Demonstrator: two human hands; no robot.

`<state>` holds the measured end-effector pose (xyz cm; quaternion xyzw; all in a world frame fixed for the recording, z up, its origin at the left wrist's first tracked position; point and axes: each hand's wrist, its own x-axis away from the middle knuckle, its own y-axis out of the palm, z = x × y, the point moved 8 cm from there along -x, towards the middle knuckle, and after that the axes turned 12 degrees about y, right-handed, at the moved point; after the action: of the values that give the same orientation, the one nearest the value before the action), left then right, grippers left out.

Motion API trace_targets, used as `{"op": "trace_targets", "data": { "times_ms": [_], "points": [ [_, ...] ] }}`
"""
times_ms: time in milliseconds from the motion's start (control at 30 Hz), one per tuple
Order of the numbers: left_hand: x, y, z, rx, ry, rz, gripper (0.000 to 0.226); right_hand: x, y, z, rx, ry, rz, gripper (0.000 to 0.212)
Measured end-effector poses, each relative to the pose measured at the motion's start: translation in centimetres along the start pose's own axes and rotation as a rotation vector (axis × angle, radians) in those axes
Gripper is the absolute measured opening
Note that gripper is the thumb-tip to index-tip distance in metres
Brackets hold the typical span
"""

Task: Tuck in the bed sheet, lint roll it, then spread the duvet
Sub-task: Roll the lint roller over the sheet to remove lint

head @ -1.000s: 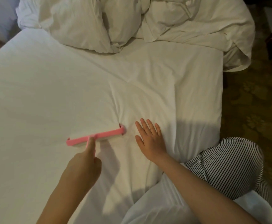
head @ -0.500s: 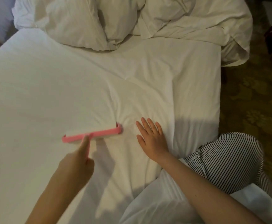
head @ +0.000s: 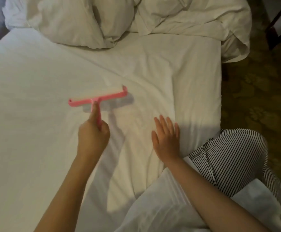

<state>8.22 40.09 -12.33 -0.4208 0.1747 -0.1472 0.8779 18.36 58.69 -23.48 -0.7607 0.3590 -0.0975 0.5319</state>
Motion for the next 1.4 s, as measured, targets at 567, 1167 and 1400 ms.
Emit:
{"op": "trace_targets", "data": {
  "times_ms": [567,1167,1400],
  "points": [
    [-6.9,10.4,10.2,0.066,0.303,-0.286,0.074,-5.9,-2.0,16.0,-0.073,0.794,-0.121,0.079],
    [-6.6,19.7,15.7,-0.105,0.476,-0.457,0.076,-7.7,-3.1,23.4,-0.515,1.116,0.078,0.014],
    [-0.6,15.9,13.3,-0.229,0.472,-0.490,0.078,-8.7,-3.2,24.0,-0.349,1.081,-0.069,0.022]
  ]
}}
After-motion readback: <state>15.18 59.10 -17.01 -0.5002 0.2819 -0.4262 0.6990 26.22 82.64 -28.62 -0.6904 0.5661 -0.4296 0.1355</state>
